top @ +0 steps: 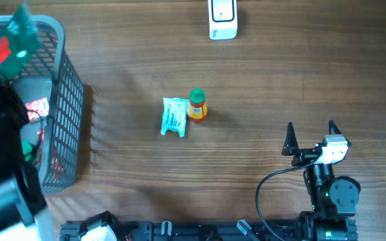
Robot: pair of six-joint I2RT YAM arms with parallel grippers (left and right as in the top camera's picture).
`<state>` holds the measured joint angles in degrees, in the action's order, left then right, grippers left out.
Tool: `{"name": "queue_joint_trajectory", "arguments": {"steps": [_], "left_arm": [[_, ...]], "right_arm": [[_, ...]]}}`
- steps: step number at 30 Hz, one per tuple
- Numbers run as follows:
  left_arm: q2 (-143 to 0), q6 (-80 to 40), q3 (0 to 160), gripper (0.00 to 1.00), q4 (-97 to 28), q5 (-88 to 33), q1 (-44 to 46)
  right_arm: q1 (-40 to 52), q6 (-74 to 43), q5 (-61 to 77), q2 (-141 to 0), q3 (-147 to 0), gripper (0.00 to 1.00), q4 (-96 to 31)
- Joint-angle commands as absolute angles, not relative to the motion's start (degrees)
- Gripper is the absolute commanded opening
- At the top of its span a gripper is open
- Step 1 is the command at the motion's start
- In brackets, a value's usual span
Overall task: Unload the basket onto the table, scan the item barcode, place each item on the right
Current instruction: 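Reach into the basket and grasp the green snack bag, then carry the green bag out and lay it flat right of the bottle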
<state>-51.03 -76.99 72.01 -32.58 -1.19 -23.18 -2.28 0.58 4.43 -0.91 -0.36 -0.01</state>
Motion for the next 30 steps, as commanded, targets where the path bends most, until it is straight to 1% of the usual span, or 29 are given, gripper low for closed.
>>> {"name": "queue_joint_trajectory", "arguments": {"steps": [1, 5, 10, 11, 17, 24, 26, 30], "left_arm": [[-47.31, -66.94, 72.4, 0.04, -31.44, -4.93, -16.71], [-46.59, -55.66, 72.4, 0.04, -31.4, -8.21, -7.77], [-49.08, -43.46, 72.4, 0.04, -31.92, -10.68, 6.28], [-49.93, -40.4, 72.4, 0.04, -32.84, -10.63, 10.28], [-54.3, -28.8, 72.4, 0.04, -36.71, -10.46, 22.85], [-63.26, -18.81, 72.4, 0.04, -36.34, -10.41, 33.98], [-66.5, -16.75, 72.4, 0.04, -35.31, -10.41, 35.75], [-74.63, -16.71, 72.4, 0.04, -34.46, -10.44, 37.78]], "right_arm": [[-2.09, 1.37, 3.66, -0.8, -0.3, 1.0, 0.1], [-2.09, 1.37, 3.66, -0.8, -0.3, 1.0, 0.1], [-2.09, 1.34, 3.66, -0.8, -0.3, 1.0, 0.1], [-2.09, 1.34, 3.66, -0.8, -0.3, 1.0, 0.1], [-2.09, 1.37, 3.66, -0.8, -0.3, 1.0, 0.1], [-2.09, 1.34, 3.66, -0.8, -0.3, 1.0, 0.1], [-2.09, 1.34, 3.66, -0.8, -0.3, 1.0, 0.1], [-2.09, 1.34, 3.66, -0.8, -0.3, 1.0, 0.12]]}}
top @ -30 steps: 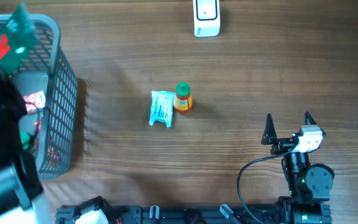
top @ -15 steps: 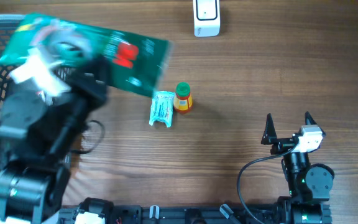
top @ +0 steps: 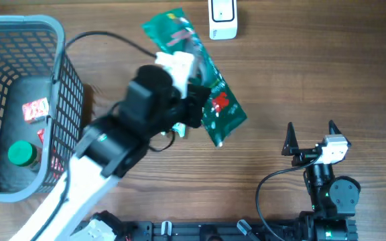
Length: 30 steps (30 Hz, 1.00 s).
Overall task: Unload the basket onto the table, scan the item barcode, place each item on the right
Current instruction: 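Carry the green bag out and lay it flat right of the bottle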
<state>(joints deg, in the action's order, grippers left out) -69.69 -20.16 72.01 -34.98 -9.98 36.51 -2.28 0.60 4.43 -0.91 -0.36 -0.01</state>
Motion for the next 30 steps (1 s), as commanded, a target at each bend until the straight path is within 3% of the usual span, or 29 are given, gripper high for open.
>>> {"name": "queue_joint_trajectory", "arguments": {"steps": [1, 9, 30], "left_arm": [[-77.34, -16.73, 72.4, 0.04, -34.44, -10.46, 38.41], [-88.82, -13.23, 72.4, 0.04, -33.54, -10.44, 43.92], [-101.84, -13.93, 72.38, 0.04, -31.46, -11.09, 48.99]], "right_arm": [[-2.09, 1.34, 3.66, -0.8, -0.3, 1.0, 0.1], [-2.09, 1.34, 3.66, -0.8, -0.3, 1.0, 0.1], [-2.09, 1.34, 3.66, -0.8, -0.3, 1.0, 0.1]]}}
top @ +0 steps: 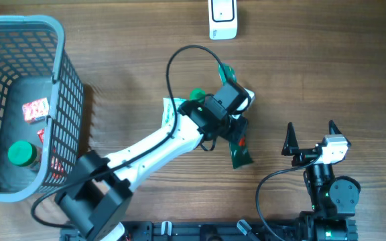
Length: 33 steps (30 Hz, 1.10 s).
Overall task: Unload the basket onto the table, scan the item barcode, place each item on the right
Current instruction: 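Carry the green bag out and lay it flat right of the bottle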
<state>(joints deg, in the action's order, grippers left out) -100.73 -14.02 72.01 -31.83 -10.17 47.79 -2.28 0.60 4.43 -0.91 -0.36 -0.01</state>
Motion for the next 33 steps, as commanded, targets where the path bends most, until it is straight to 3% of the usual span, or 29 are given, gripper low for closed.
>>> {"name": "queue_joint_trajectory", "arguments": {"steps": [1, 13, 18, 29, 33], "left_arm": [[-101.95, -13.93, 72.38, 0.04, -31.46, -11.09, 49.32], [-101.84, -13.93, 72.4, 0.4, -31.46, -11.07, 49.76], [-100.01, -13.91, 72.47, 0.48, -31.51, -10.28, 49.69], [-82.87, -13.65, 74.85, 0.54, -34.15, 15.84, 49.6], [-74.76, -13.67, 76.09, 0.61, -34.06, 26.3, 49.6]], "right_arm": [[-2.09, 1.37, 3.66, -0.8, -0.3, 1.0, 0.1], [-2.09, 1.34, 3.66, -0.8, -0.3, 1.0, 0.1], [-2.09, 1.34, 3.66, -0.8, -0.3, 1.0, 0.1], [-2.11, 1.37, 3.66, -0.8, -0.3, 1.0, 0.1], [-2.09, 1.37, 3.66, -0.8, -0.3, 1.0, 0.1]]}}
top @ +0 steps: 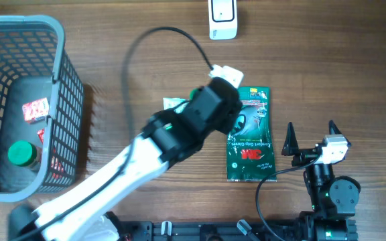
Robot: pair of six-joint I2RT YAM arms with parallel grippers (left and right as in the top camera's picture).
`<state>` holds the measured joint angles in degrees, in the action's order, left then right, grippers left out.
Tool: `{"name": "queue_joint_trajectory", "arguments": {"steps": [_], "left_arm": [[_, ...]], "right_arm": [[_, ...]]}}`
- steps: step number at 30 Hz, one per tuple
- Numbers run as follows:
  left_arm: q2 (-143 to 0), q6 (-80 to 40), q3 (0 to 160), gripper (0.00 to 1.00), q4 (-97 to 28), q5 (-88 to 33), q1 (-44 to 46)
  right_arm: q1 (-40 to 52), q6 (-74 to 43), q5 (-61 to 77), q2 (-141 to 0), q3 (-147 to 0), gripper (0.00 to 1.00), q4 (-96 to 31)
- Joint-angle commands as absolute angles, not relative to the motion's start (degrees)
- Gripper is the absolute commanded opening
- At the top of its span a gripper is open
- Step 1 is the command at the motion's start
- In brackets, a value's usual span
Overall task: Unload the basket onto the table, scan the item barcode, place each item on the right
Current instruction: 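Carry the green bag out and lay it flat right of the bottle, then reach into the basket and grasp the green-lid jar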
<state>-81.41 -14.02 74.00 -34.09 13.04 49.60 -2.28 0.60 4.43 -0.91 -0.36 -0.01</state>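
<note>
A green 3M glove packet (252, 150) lies flat and face up on the table right of centre. My left arm reaches in from the bottom left, and its gripper (238, 119) is over the packet's upper left part. The wrist hides the fingers, so the jaws' state cannot be told. My right gripper (311, 134) stands open just right of the packet, with nothing between its fingers. The white barcode scanner (222, 19) sits at the far edge, above the packet.
A grey wire basket (59, 40) at the left holds a green-capped jar (21, 153) and a red-and-white packet (36, 109). A small teal packet (173, 103) shows beside the left arm, which hides most of what lies next to it.
The green packet was tilted and crumpled in my left gripper's hold near the centre. Now it lies flat and face up, further right. The left arm has shifted over it. The right arm has not moved.
My left gripper held the green packet above the basket. A second later it held it up near the scanner at the far edge. Then it held it low near the centre, beside the teal packet and bottle. Now the packet lies flat by the right gripper.
</note>
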Motion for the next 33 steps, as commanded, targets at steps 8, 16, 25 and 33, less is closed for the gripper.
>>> {"name": "queue_joint_trajectory", "arguments": {"steps": [8, 16, 25, 33], "left_arm": [[-58.83, -16.43, 79.24, 0.69, -33.63, 36.97, 37.87], [-52.69, -30.79, 79.22, 0.87, -41.71, 33.54, 5.89], [-64.23, -44.73, 79.2, 1.0, -49.74, 7.2, -26.96], [-77.01, -48.82, 79.18, 1.0, -55.37, 1.74, -33.28]], "right_arm": [[-2.09, 1.37, 3.66, -0.8, -0.3, 1.0, 0.1], [-2.09, 1.37, 3.66, -0.8, -0.3, 1.0, 0.1], [-2.09, 1.37, 3.66, -0.8, -0.3, 1.0, 0.1], [-2.09, 1.34, 3.66, -0.8, -0.3, 1.0, 0.1]]}}
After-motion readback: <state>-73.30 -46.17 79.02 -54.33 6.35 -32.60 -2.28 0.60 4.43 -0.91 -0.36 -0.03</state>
